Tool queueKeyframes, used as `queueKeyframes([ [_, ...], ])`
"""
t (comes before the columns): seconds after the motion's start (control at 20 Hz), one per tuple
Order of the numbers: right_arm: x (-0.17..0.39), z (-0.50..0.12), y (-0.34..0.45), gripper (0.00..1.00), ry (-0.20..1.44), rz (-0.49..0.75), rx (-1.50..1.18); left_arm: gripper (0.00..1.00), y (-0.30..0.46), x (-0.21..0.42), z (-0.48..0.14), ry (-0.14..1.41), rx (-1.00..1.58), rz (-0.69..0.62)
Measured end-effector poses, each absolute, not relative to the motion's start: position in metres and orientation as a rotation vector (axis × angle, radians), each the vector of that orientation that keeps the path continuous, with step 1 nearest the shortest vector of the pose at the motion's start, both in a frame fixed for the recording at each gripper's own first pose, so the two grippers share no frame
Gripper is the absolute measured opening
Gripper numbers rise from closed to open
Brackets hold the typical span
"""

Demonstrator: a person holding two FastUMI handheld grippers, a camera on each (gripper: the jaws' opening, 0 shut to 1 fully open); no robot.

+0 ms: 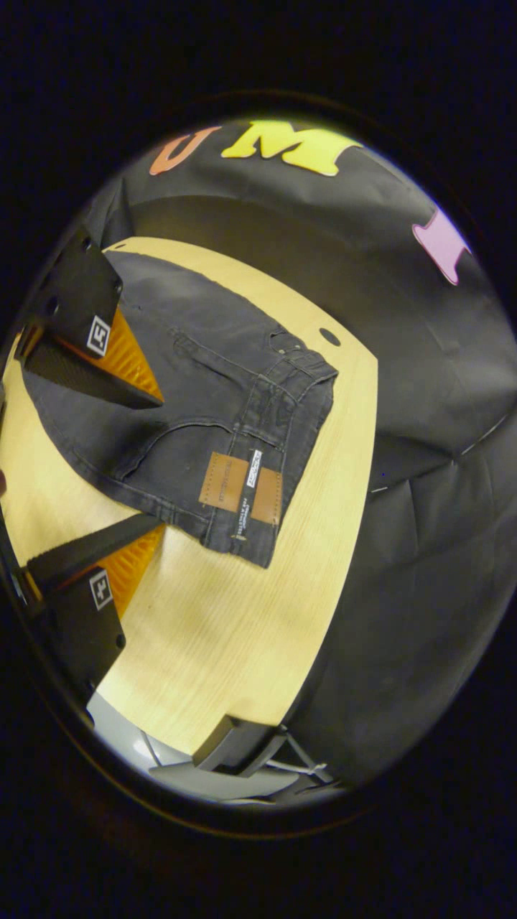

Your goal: Grasp the waist and the cuffs of the jeans and fold them to make the two legs overlap; first hold the waist and fold one-third of the jeans toward the cuffs, then hold the cuffs and fold the remaining one-third in the same direction to finish folding.

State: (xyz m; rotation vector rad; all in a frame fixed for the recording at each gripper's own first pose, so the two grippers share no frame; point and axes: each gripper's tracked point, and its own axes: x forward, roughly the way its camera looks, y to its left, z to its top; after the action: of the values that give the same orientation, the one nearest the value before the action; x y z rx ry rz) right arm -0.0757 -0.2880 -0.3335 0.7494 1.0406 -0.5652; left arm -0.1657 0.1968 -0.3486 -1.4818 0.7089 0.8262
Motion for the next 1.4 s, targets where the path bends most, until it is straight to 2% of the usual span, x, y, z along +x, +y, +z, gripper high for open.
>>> queueKeyframes([
  [0.1, -0.084, -0.342, -0.303, 0.48, 1.048, -0.631, 0.737, 0.05, 0.197, -0.166, -0.349, 0.707, -1.489, 0.83],
  [0.2, -0.083, -0.34, -0.3, 0.06, 1.027, -0.647, 0.817, 0.05, 0.197, -0.165, -0.349, 0.71, -1.501, 0.84],
  [0.25, -0.083, -0.34, -0.3, 0.01, 1.031, -0.64, 0.821, 0.04, 0.199, -0.165, -0.349, 0.72, -1.498, 0.844],
  [0.3, -0.083, -0.334, -0.301, 0.01, 1.024, -0.623, 0.808, 0.04, 0.199, -0.164, -0.349, 0.741, -1.485, 0.842],
  [0.35, -0.08, -0.327, -0.302, 0.05, 1.007, -0.601, 0.805, 0.04, 0.198, -0.164, -0.348, 0.759, -1.468, 0.841],
  [0.45, -0.072, -0.305, -0.3, 0.01, 0.949, -0.564, 0.84, 0.03, 0.2, -0.159, -0.342, 0.765, -1.453, 0.827],
  [0.8, 0.006, -0.252, -0.286, 0.01, 0.817, -0.446, 0.972, 0.03, 0.21, -0.095, -0.288, 0.682, -1.535, 0.725],
  [1.05, 0.081, -0.233, -0.276, 0.01, 0.777, -0.36, 0.963, 0.03, 0.219, -0.007, -0.269, 0.688, -1.544, 0.668],
  [1.4, 0.187, -0.257, -0.268, 0.01, 0.731, -0.36, 0.982, 0.04, 0.226, 0.129, -0.298, 0.721, -1.496, 0.673],
])
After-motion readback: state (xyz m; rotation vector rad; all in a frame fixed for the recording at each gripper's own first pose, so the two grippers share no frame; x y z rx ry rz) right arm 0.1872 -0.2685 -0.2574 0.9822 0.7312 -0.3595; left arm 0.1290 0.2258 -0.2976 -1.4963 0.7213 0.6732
